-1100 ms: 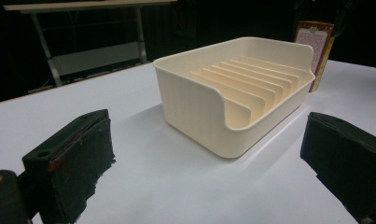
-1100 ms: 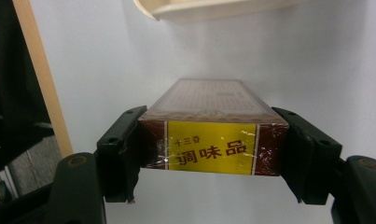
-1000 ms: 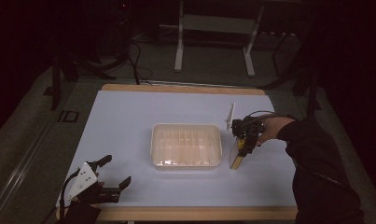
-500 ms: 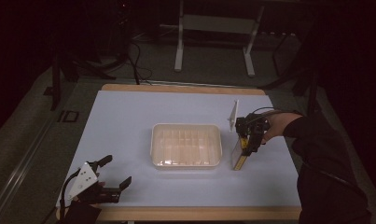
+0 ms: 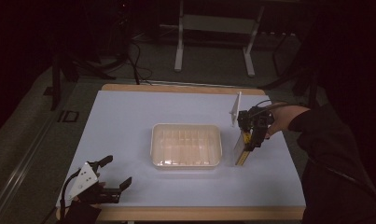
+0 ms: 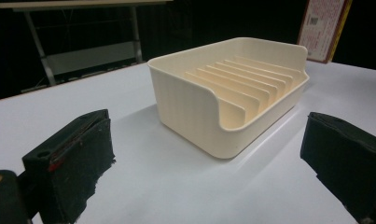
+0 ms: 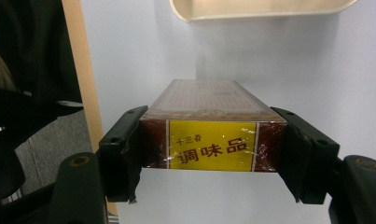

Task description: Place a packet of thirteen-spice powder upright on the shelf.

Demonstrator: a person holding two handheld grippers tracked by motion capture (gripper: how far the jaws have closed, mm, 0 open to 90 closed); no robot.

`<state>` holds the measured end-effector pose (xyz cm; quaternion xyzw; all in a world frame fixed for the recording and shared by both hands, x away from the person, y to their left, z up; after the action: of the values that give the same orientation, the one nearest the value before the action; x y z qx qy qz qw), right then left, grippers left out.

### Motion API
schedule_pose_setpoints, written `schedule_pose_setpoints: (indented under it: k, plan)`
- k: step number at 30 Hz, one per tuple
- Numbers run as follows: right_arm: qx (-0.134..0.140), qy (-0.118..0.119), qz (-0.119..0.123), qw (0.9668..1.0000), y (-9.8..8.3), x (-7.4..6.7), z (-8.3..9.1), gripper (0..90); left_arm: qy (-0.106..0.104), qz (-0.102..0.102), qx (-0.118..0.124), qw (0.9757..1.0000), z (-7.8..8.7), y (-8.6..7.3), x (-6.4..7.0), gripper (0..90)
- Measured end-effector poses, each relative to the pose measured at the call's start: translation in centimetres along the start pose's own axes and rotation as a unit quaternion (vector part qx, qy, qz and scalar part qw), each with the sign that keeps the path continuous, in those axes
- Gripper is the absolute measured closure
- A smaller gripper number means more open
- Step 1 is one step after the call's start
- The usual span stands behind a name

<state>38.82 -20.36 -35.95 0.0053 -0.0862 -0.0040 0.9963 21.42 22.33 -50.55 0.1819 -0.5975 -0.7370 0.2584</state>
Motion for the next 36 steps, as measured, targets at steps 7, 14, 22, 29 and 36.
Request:
schedule_pose_setpoints:
  k: [7, 14, 22, 29, 36]
  plan:
    - [0.006, -0.01, 0.001, 0.9999, 0.6, 0.0, 1.9, 31.7, -0.001, 0.0, 0.0, 1.0, 0.0, 0.0, 0.0, 2.7]
    - [0.028, -0.018, -0.004, 0.9995, 1.4, 0.2, 3.4, 31.7, -0.002, -0.001, -0.001, 1.0, 0.0, 0.0, 0.0, 2.7]
    - [0.056, -0.019, 0.006, 0.9982, 2.7, 0.3, 4.3, 31.7, -0.003, -0.003, -0.004, 1.0, -0.1, -0.1, 0.1, 2.7]
    - [0.083, -0.014, 0.025, 0.9961, 4.1, 0.2, 4.8, 31.8, -0.003, -0.003, -0.004, 1.0, -0.1, -0.1, 0.1, 2.7]
    - [0.102, -0.016, 0.042, 0.9937, 5.8, 0.3, 4.6, 31.8, -0.002, -0.006, 0.001, 1.0, 0.3, -0.2, 0.3, 2.7]
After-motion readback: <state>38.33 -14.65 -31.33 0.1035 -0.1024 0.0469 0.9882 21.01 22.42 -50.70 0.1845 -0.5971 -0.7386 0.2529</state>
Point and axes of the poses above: each handheld gripper's, and its own axes: z roughly backward along the jaws, y roughly out of its top, x roughly to its right, the point moved 2 cm from there along -z, roughly forward along the jaws, and after that the axes turned 13 degrees about -y, right-handed, at the moved point
